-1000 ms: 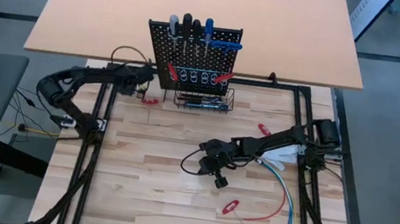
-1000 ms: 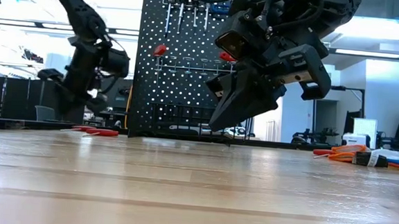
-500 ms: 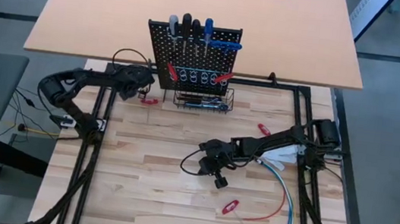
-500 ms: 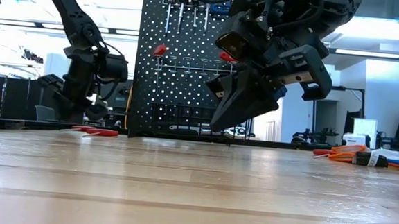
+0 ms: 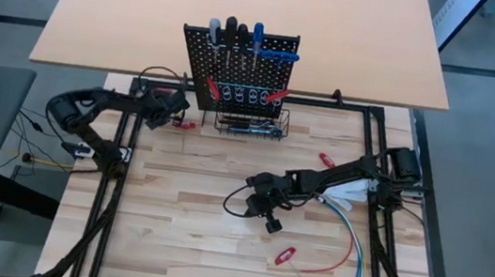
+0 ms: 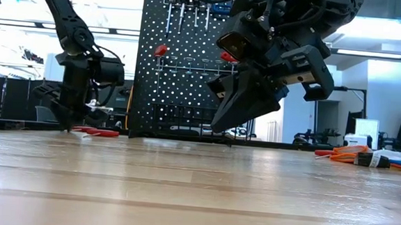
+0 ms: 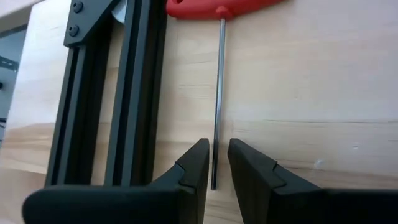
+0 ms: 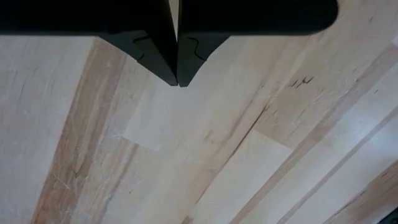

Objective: Hang tools onto peg board
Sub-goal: Hang the red allen wrench on the pegboard

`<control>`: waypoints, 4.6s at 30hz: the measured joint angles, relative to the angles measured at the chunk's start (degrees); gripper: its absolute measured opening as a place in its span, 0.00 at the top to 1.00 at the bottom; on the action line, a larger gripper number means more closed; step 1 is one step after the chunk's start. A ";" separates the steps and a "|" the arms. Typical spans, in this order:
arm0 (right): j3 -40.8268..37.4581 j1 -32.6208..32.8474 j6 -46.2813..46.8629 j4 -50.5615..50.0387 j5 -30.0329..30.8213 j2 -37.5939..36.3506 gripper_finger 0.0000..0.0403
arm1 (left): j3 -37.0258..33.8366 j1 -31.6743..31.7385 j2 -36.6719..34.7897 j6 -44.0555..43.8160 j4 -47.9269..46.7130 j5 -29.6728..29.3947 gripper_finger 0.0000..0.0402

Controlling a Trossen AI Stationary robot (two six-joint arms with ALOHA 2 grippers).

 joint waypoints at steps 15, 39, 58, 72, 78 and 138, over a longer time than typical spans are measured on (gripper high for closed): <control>0.00 -0.07 -0.04 -0.04 0.00 0.00 0.98 | -3.93 0.51 -0.75 -4.88 -1.76 7.08 0.84; 0.00 -0.11 -0.03 -0.07 -0.01 0.00 0.98 | -10.44 1.25 -12.20 -5.26 5.55 7.72 0.81; 0.00 -0.11 -0.59 0.23 0.00 0.00 0.98 | -23.05 1.35 -12.29 -6.42 28.97 4.06 0.79; 0.00 -0.14 -1.01 0.42 0.00 0.00 0.98 | -21.31 -3.45 -12.29 -10.75 20.74 3.96 0.99; 0.00 -0.16 -1.02 0.44 0.00 0.00 0.98 | -18.67 -9.76 -12.29 -17.04 9.68 3.02 1.00; 0.02 -4.26 -10.84 10.87 -0.15 0.00 0.98 | -0.52 -73.70 -9.94 -29.22 -26.78 21.89 0.70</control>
